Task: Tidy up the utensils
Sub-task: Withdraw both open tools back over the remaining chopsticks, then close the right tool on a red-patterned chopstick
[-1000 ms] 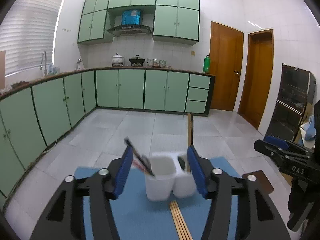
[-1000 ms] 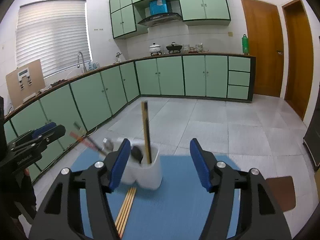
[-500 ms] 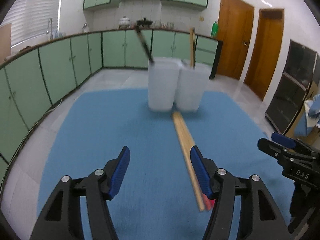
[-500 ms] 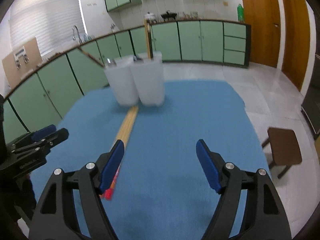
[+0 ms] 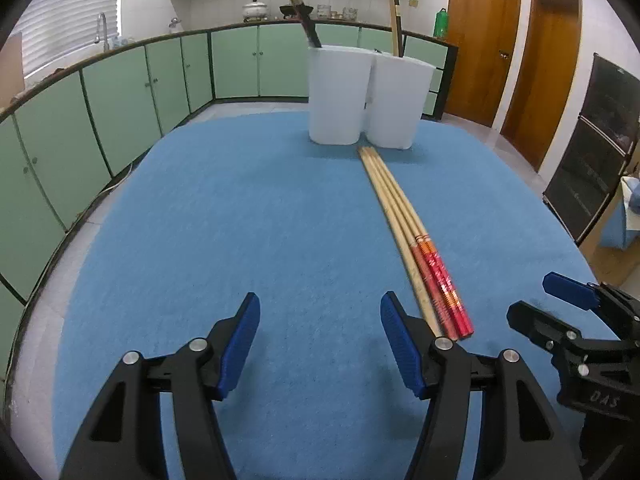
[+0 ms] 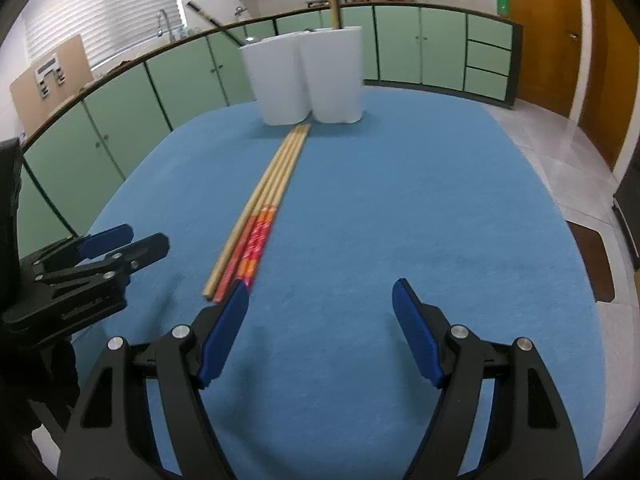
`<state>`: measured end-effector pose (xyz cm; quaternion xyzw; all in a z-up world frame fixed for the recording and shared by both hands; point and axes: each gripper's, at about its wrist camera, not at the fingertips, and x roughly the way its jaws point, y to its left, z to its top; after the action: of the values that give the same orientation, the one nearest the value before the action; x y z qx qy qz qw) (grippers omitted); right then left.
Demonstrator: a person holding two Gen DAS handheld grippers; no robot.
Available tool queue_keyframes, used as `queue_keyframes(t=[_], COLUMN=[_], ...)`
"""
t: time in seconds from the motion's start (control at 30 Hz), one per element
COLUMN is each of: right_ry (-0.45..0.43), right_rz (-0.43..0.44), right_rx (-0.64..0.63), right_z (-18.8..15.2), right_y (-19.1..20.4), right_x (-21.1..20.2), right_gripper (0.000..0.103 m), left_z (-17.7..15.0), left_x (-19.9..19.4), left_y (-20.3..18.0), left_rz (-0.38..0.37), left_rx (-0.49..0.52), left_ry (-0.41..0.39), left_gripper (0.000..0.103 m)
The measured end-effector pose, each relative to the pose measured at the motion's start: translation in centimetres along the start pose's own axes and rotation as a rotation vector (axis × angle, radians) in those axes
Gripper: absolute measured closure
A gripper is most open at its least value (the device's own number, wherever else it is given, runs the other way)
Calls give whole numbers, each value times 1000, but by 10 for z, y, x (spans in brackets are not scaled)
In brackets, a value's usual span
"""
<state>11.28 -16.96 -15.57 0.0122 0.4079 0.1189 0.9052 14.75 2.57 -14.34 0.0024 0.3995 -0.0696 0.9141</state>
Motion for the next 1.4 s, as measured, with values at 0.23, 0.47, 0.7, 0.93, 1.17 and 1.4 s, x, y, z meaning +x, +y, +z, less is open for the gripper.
queue_keyframes(t=[0.23, 0.47, 0.7, 0.93, 1.17, 1.4], right_ry=[34, 77, 77, 59, 44, 57], right_rz=[-15, -57, -82, -130, -27, -25], right_rx=[-45, -68, -68, -12, -31, -52], right_z=[-3, -1, 1, -2, -3, 2], right_y=[15, 19, 17, -5, 6, 15], right_x=[8, 22, 23, 14, 15, 22], right_gripper=[31, 31, 32, 33, 49, 81], left_z=[-7, -8, -10, -9, -10, -11], left_x=[3, 6, 9, 10, 7, 8], left_y=[9, 11, 13, 13, 13, 13], left_rz=[28, 24, 24, 28, 34, 39], left_rx=[-10, -22, -30, -34, -33, -34], left_ry=[19, 31, 47, 47, 39, 43], left_gripper=[41, 41, 41, 41, 41, 41])
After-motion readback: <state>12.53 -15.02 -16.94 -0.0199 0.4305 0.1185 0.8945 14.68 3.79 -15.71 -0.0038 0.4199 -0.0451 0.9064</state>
